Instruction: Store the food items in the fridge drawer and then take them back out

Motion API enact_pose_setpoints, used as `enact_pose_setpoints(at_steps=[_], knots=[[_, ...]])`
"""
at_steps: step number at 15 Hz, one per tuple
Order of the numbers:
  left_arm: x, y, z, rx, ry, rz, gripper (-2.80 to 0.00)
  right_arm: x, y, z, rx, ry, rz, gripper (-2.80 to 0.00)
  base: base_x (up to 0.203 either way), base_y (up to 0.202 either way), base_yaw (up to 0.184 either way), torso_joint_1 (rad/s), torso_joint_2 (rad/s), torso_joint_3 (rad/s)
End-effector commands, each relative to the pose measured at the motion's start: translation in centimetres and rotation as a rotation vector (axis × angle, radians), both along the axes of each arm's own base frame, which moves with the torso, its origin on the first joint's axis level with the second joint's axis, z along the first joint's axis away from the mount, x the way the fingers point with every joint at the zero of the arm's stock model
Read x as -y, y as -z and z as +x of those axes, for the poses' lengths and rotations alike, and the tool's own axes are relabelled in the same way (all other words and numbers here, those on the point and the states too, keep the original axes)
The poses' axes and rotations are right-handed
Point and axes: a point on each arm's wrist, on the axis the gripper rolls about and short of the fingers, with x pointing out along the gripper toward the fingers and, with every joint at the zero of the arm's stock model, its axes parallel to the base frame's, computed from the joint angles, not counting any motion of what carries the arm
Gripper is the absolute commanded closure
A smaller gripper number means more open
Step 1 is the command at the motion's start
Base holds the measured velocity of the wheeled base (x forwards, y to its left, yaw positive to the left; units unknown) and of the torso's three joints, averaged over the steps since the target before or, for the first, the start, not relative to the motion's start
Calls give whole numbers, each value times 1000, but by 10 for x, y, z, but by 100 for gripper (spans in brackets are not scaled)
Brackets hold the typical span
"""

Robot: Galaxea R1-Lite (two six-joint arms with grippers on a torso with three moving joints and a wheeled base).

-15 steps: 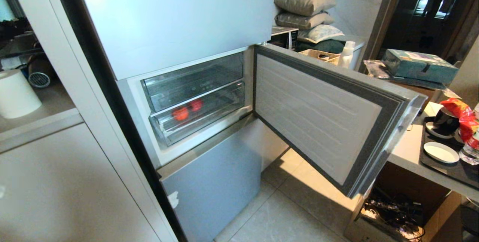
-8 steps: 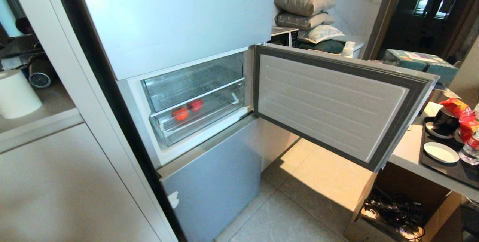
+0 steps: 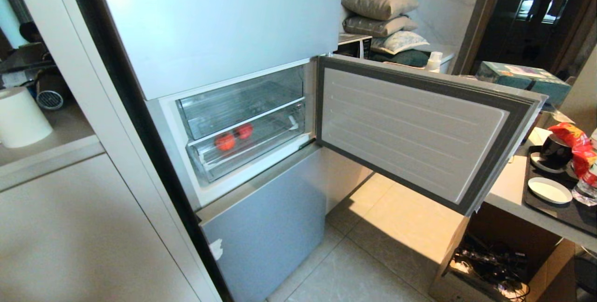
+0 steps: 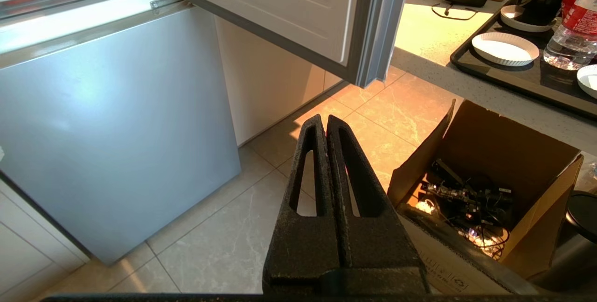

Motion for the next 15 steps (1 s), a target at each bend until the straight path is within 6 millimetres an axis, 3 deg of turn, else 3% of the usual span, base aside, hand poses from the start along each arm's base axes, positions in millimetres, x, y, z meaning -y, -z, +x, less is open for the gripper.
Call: enact_pose_setpoints(at_steps=[1,9,15], knots=[[0,1,0,3,-1,-2,0,0,0,0,-2,-1,2,0,0,0,0,0,0,0],[0,1,0,3,-1,-2,0,0,0,0,-2,11,4,0,0,0,0,0,0,0],[0,1,0,3,-1,-2,0,1,0,0,0,26,37,0,0,-8,155,3,3,2]])
